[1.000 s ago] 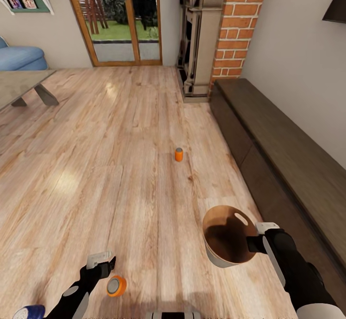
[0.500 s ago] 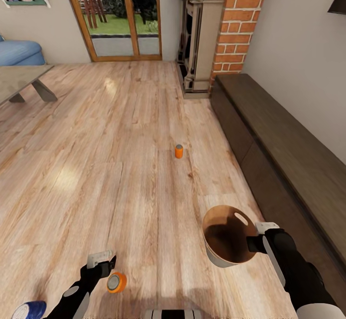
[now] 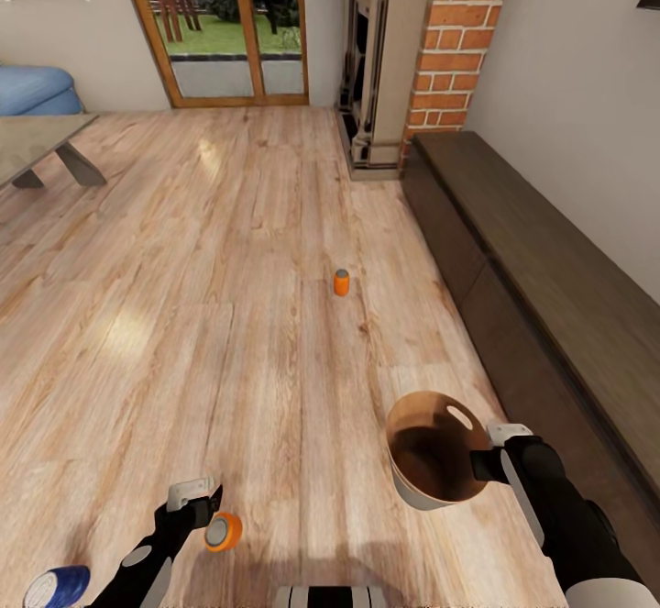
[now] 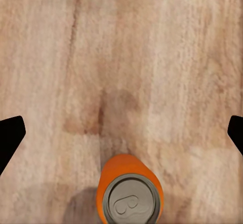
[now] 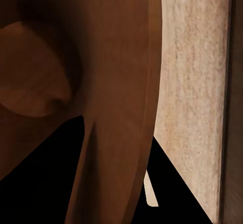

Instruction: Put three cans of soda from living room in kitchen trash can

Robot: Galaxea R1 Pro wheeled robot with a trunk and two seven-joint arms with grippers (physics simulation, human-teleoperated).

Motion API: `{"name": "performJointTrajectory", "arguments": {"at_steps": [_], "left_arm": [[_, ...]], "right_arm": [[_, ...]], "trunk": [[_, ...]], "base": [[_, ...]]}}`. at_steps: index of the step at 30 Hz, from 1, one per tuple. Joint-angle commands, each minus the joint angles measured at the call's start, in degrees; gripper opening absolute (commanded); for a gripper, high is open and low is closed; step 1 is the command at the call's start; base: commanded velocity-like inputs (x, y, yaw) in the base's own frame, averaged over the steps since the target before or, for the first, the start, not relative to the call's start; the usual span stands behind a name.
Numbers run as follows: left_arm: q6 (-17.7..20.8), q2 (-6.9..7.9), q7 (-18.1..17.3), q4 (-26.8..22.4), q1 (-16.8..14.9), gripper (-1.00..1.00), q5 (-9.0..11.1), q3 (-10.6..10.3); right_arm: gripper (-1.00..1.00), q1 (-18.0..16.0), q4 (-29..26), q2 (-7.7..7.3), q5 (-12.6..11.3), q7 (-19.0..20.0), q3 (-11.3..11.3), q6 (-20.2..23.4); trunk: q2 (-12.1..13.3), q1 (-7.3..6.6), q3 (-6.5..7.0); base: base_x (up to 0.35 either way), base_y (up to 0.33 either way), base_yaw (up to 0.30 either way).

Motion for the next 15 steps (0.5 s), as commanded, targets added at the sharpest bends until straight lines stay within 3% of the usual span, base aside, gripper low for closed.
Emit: {"name": "performJointTrajectory", "arguments": {"at_steps": [1,15], "left_arm": [[0.0,-0.01,0.0,0.0,0.0,1.00,0.0,0.0],[0.0,-0.02,0.0,0.1,0.0,1.00,0.0,0.0]], "right_arm": [[-1.00,0.0,0.0,0.00,-0.7,0.1,0.0,0.0],[-1.00,0.0,0.1,0.00,-0.7,0.1,0.0,0.0]], "trunk": [[0.0,0.00,-0.09],[0.0,0.00,-1.39]], "base": [[0.000,0.000,0.000],[0.000,0.000,0.000]]}}
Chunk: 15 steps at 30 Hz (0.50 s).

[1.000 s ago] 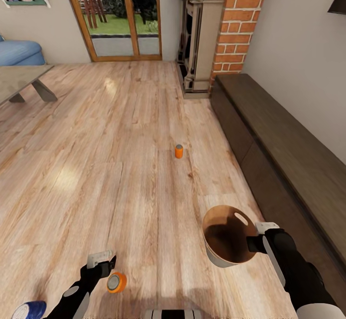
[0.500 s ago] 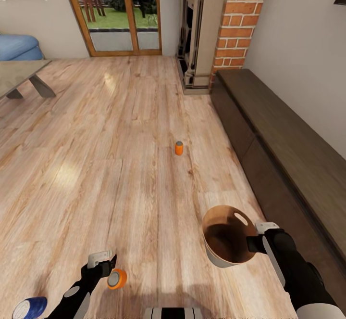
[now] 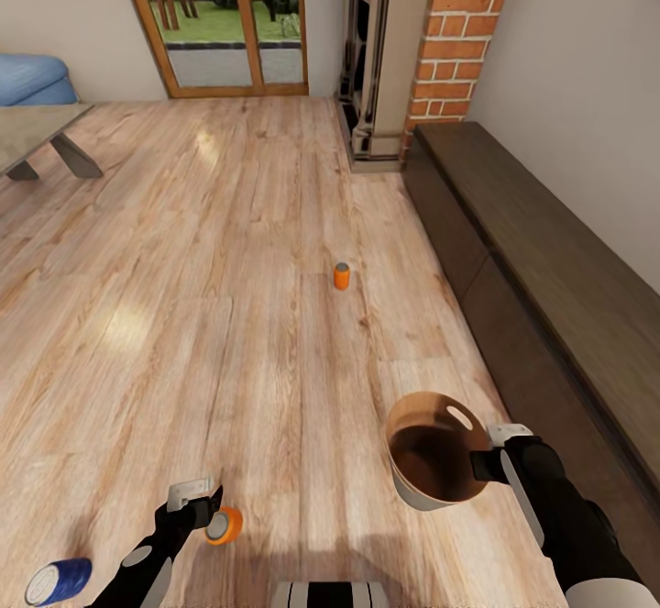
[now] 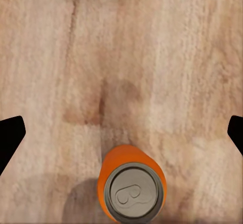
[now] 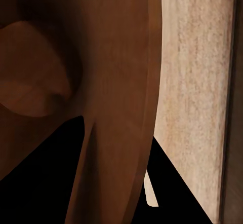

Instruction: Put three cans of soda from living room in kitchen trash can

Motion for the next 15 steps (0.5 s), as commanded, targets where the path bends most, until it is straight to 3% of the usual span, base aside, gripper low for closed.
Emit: {"name": "performJointTrajectory", "arguments": {"at_steps": [1,15], "left_arm": [[0.0,0.00,0.0,0.0,0.0,1.00,0.0,0.0],[0.0,0.00,0.0,0.0,0.0,1.00,0.0,0.0]], "right_arm": [[-1.00,0.0,0.0,0.00,-0.7,0.1,0.0,0.0],[-1.00,0.0,0.0,0.00,-0.7,0.1,0.0,0.0]], "trunk": [[0.0,-0.01,-0.09],[0.0,-0.01,-1.39]], "base": [[0.000,0.000,0.000],[0.000,0.000,0.000]]}}
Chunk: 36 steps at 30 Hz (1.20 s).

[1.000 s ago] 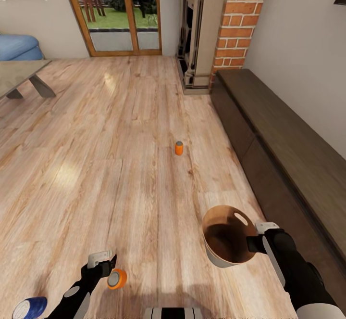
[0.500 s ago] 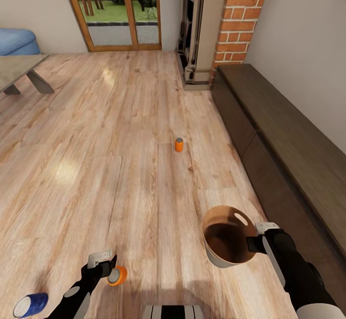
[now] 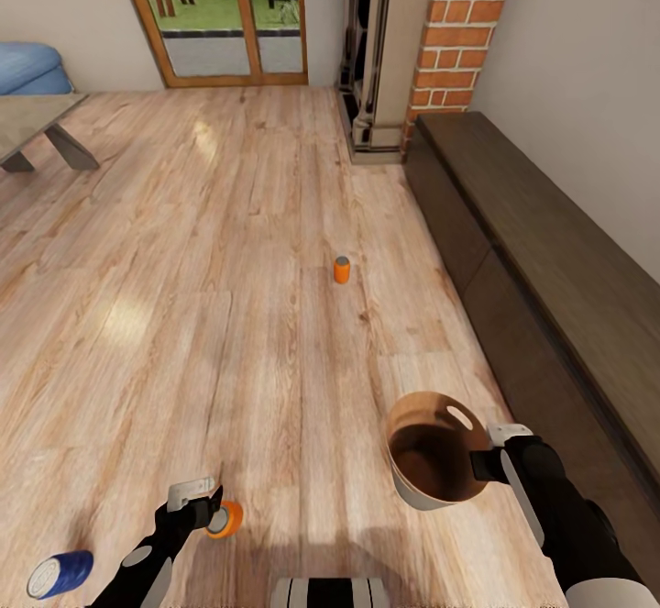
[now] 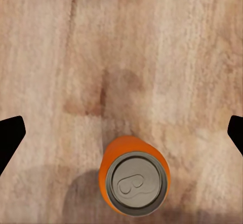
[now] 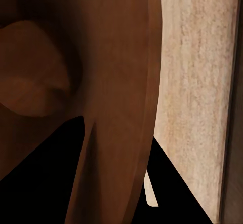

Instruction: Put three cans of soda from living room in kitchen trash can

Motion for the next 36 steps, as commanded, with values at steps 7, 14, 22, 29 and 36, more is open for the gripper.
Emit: {"name": "performJointTrajectory", "arguments": {"at_steps": [7,14,22,29,36], "left_arm": [[0.0,0.00,0.0,0.0,0.0,1.00,0.0,0.0],[0.0,0.00,0.0,0.0,0.0,1.00,0.0,0.0],[0.0,0.00,0.0,0.0,0.0,1.00,0.0,0.0],[0.0,0.00,0.0,0.0,0.0,1.00,0.0,0.0],[0.0,0.00,0.0,0.0,0.0,1.00,0.0,0.0]], "right_arm": [[-1.00,0.0,0.0,0.00,-0.7,0.1,0.0,0.0],[-1.00,0.0,0.0,0.00,-0.7,0.1,0.0,0.0],[-1.00,0.0,0.0,0.00,-0.7,0.1,0.0,0.0],[-1.00,0.0,0.0,0.00,-0.7,0.1,0.1,0.0],[-1.00,0.0,0.0,0.00,-0.7,0.1,0.1,0.0]], "trunk": [[0.0,0.00,-0.65],[0.0,0.00,-1.30],[0.0,0.00,-2.04],[0.0,0.00,-2.69],[0.0,0.00,-3.34]], "base": [[0.000,0.000,0.000],[0.000,0.000,0.000],[0.000,0.000,0.000],[0.000,0.000,0.000],[0.000,0.000,0.000]]}}
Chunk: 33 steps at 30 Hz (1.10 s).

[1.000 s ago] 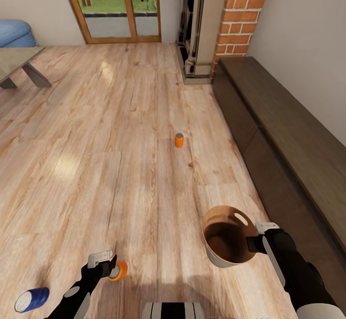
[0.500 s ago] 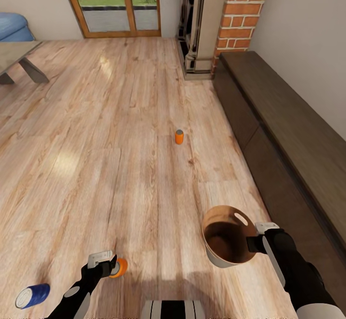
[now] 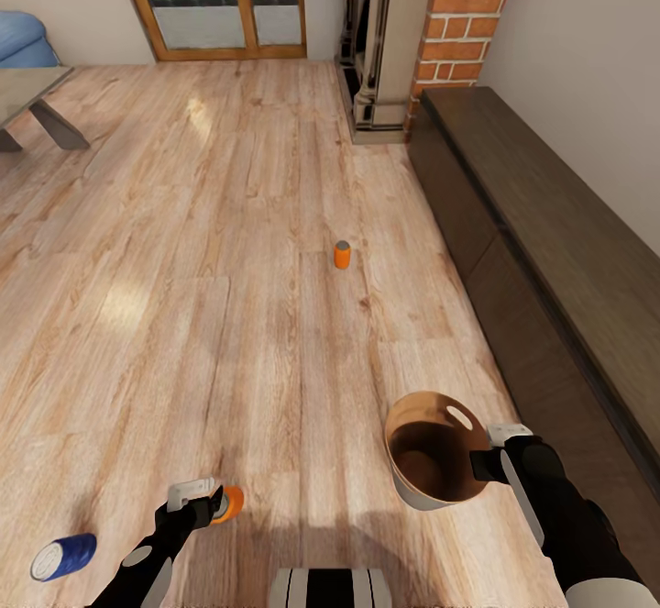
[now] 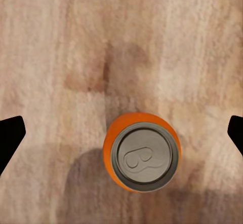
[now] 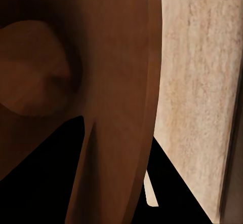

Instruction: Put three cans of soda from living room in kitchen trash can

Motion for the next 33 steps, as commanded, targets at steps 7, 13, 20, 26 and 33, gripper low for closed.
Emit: {"name": "performJointTrajectory", "arguments": {"at_steps": [7,13,20,26,33], "left_arm": [[0.0,0.00,0.0,0.0,0.0,1.00,0.0,0.0],[0.0,0.00,0.0,0.0,0.0,1.00,0.0,0.0],[0.0,0.00,0.0,0.0,0.0,1.00,0.0,0.0],[0.0,0.00,0.0,0.0,0.0,1.00,0.0,0.0],[0.0,0.00,0.0,0.0,0.0,1.00,0.0,-0.1]], "right_arm": [[-1.00,0.0,0.0,0.00,-0.7,0.1,0.0,0.0],[-1.00,0.0,0.0,0.00,-0.7,0.1,0.0,0.0],[-1.00,0.0,0.0,0.00,-0.7,0.1,0.0,0.0],[-1.00,0.0,0.0,0.00,-0.7,0.1,-0.1,0.0],[-1.00,0.0,0.0,0.00,-0.7,0.1,-0.1,0.0]], "trunk": [[0.0,0.00,-0.65],[0.0,0.00,-1.21],[0.0,0.00,-1.64],[0.0,0.00,-1.69],[-1.2,0.65,-2.24]], "base": [[0.000,0.000,0.000],[0.000,0.000,0.000],[0.000,0.000,0.000],[0.000,0.000,0.000],[0.000,0.000,0.000]]}}
